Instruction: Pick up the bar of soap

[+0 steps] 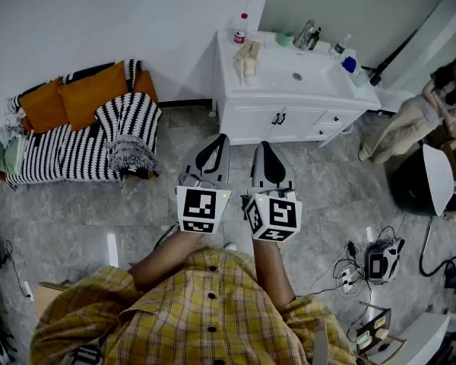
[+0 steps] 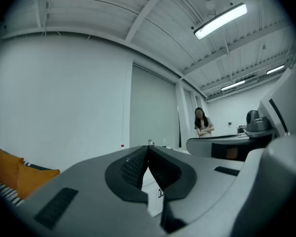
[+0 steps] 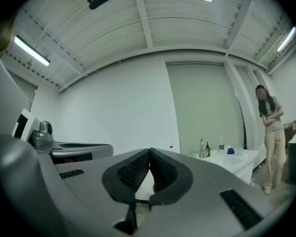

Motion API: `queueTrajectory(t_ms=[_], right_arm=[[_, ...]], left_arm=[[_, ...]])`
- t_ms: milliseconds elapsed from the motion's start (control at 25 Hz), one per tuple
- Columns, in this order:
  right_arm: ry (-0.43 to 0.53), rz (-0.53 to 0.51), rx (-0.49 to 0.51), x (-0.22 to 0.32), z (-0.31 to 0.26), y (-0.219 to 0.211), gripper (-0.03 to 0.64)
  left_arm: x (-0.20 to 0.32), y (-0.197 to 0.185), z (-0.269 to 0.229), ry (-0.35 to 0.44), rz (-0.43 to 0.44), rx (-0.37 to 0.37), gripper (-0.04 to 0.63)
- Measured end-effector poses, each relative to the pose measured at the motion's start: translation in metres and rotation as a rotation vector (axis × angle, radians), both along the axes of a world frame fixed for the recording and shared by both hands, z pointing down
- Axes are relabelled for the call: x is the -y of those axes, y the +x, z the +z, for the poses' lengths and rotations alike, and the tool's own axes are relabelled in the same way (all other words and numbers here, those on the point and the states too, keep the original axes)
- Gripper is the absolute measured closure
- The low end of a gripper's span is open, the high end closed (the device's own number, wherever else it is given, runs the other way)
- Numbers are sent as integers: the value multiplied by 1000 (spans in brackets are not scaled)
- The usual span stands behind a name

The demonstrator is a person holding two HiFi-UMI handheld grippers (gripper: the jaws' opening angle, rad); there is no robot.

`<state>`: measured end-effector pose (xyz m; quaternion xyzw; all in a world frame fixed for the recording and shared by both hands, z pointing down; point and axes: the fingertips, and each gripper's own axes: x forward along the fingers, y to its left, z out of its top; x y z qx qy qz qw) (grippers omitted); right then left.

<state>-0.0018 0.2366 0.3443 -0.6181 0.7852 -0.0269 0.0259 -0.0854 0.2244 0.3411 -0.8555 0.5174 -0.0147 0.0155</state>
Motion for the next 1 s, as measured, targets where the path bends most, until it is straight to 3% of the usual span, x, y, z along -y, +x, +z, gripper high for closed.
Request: queueTrajectory(t_ms=[600,1000], right_arm=[[9,-10,0,1,0,15,598],[-11,-42,37,-2,11,58,598]], left_arm=[[1,16,0,7,-7,2,584],[1,51,10,-20,-41,15,584]])
